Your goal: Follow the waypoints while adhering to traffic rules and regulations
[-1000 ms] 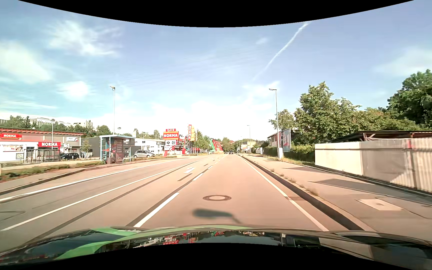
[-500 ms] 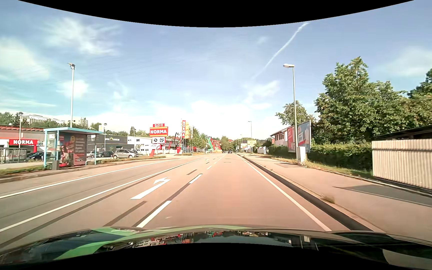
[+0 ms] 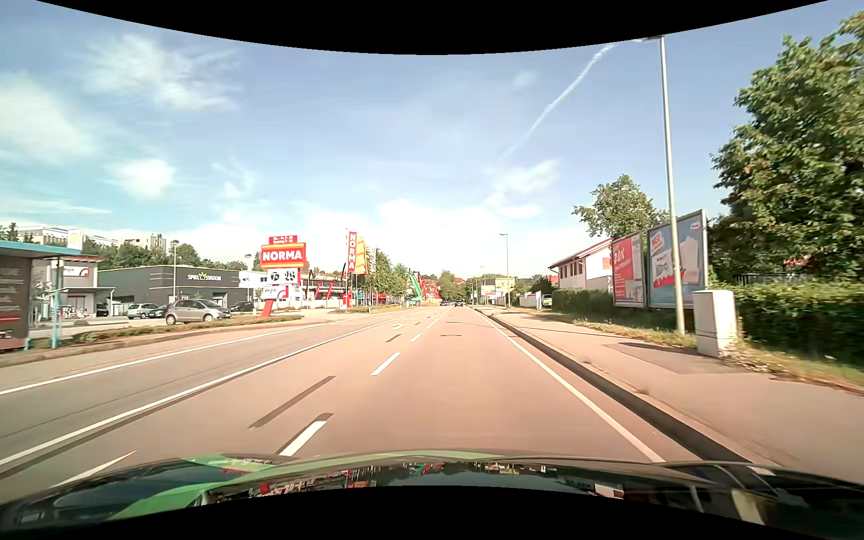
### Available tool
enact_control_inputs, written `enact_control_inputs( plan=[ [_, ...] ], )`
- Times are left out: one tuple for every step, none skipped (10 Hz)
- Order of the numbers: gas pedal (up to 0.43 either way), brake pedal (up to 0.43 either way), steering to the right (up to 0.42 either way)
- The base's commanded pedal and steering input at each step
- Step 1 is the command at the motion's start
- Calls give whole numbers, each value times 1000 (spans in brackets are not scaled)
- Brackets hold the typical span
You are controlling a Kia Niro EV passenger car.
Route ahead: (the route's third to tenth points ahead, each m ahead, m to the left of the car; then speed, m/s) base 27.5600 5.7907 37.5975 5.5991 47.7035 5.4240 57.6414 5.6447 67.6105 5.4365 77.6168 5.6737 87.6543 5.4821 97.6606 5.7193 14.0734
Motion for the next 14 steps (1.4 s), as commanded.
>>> enact_control_inputs(
  plan=[
    [169,0,0],
    [177,0,0],
    [177,0,0],
    [177,0,0],
    [177,0,0],
    [177,0,0],
    [177,0,0],
    [177,0,0],
    [169,0,-2],
    [169,0,-3],
    [169,0,-4],
    [169,0,-4],
    [169,0,-3],
    [169,0,-3]
  ],
)
